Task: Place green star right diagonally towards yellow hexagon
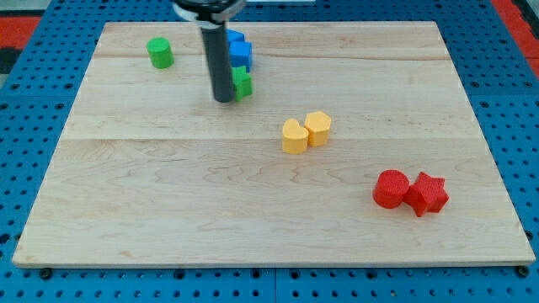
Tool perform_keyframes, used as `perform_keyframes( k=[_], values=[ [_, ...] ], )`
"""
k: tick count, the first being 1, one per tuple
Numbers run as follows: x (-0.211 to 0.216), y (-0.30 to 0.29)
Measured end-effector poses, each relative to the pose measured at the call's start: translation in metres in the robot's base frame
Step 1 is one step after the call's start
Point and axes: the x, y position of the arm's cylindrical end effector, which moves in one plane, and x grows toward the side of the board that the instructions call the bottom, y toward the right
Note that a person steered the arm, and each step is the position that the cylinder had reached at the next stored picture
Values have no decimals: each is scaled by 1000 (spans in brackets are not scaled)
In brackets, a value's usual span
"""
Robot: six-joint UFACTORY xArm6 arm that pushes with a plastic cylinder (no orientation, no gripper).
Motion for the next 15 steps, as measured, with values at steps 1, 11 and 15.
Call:
perform_keyframes(
  k=[1,11,15],
  values=[
    [-22,19],
    [-96,91],
    [-68,95]
  ],
)
